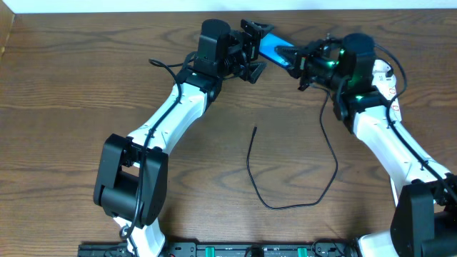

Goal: Plug charger to phone and switch on socket

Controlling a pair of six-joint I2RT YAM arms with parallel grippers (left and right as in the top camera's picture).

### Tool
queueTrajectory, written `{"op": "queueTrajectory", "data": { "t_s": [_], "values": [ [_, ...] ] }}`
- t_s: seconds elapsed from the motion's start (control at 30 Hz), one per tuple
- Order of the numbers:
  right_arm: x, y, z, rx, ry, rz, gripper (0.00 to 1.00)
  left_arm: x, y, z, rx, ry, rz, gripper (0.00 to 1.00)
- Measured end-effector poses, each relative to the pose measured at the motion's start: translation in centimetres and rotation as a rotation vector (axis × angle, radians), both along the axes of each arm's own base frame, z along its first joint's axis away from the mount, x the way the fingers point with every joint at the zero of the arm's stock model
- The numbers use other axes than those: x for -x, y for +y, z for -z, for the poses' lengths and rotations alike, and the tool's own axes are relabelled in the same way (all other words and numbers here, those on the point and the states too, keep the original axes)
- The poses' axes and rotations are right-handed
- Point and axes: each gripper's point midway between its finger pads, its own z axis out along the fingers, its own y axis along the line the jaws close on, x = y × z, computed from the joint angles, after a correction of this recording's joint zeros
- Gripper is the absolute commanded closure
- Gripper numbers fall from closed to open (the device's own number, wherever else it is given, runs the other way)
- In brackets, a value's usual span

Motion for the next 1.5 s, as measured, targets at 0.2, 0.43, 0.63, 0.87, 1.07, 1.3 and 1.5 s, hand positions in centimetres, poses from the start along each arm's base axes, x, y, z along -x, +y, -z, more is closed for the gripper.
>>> {"op": "queueTrajectory", "data": {
  "t_s": [0.2, 0.43, 0.63, 0.87, 1.07, 1.3, 1.5],
  "values": [
    [-0.1, 0.3, 0.0, -0.015, 0.019, 0.017, 0.99, -0.4, 0.4, 0.1, -0.006, 0.001, -0.028, 0.23],
    [-0.1, 0.5, 0.0, -0.015, 0.022, 0.022, 0.99, -0.7, 0.7, 0.2, -0.016, -0.002, -0.058, 0.67],
    [0.2, 1.1, 0.5, -0.016, 0.051, 0.017, 0.99, -1.1, 1.1, -0.2, -0.018, -0.018, -0.078, 0.93],
    [0.2, 1.1, 0.6, -0.021, 0.057, 0.018, 0.84, -1.1, 1.1, -0.3, -0.008, -0.008, -0.085, 0.93],
    [0.2, 1.4, -0.2, -0.008, -0.008, -0.001, 0.01, -0.9, 1.2, 0.1, -0.02, 0.001, -0.081, 0.93],
    [0.0, 1.4, -1.9, 0.053, -0.195, -0.048, 0.01, -1.6, 2.5, 0.1, -0.022, -0.004, -0.1, 0.92],
    [-1.0, -1.5, -1.9, 0.128, -0.285, -0.036, 0.01, -3.4, 8.1, -0.4, 0.029, 0.014, -0.113, 0.93]
  ]
}}
